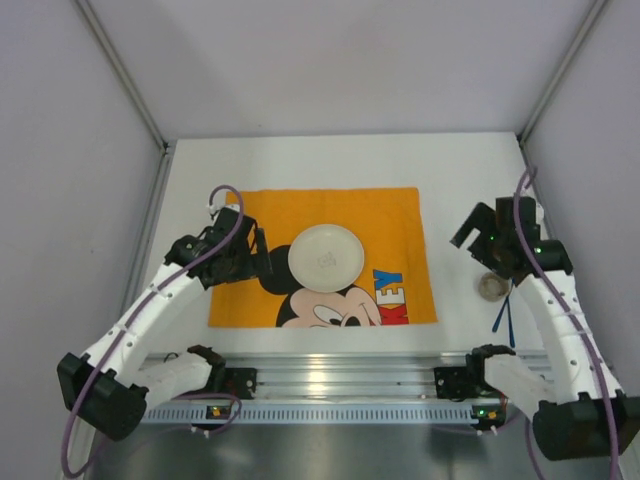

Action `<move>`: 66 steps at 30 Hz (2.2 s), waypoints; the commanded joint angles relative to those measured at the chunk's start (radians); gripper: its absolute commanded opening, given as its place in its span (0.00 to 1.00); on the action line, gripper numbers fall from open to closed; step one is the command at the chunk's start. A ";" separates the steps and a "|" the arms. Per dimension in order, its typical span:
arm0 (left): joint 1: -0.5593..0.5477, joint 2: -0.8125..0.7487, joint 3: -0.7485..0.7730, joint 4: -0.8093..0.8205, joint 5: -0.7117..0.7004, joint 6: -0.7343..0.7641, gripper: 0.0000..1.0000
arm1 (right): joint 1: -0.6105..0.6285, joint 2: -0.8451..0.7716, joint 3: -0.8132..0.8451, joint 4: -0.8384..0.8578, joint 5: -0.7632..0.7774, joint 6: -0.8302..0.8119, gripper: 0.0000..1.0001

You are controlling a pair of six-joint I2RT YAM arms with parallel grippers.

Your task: Set the dinner table for one person

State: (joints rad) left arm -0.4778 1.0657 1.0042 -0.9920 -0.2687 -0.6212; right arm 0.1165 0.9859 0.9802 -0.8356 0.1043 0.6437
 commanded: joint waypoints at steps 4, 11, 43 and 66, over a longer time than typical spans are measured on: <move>-0.002 -0.009 -0.019 0.041 0.187 0.052 0.98 | -0.219 -0.080 -0.038 -0.287 0.124 0.030 1.00; -0.002 -0.038 -0.047 0.035 0.264 0.044 0.98 | -0.337 0.074 -0.066 -0.244 0.130 0.001 0.90; -0.002 0.019 0.077 -0.057 0.155 0.032 0.99 | -0.466 0.458 -0.080 0.066 0.038 -0.107 0.00; -0.004 0.056 0.255 -0.100 0.092 -0.005 0.98 | 0.064 0.912 0.644 0.087 -0.173 0.051 0.00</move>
State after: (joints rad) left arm -0.4789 1.1305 1.1938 -1.0554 -0.1360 -0.6090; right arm 0.1665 1.7786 1.5452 -0.7696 -0.0227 0.6674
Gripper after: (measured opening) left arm 0.985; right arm 0.048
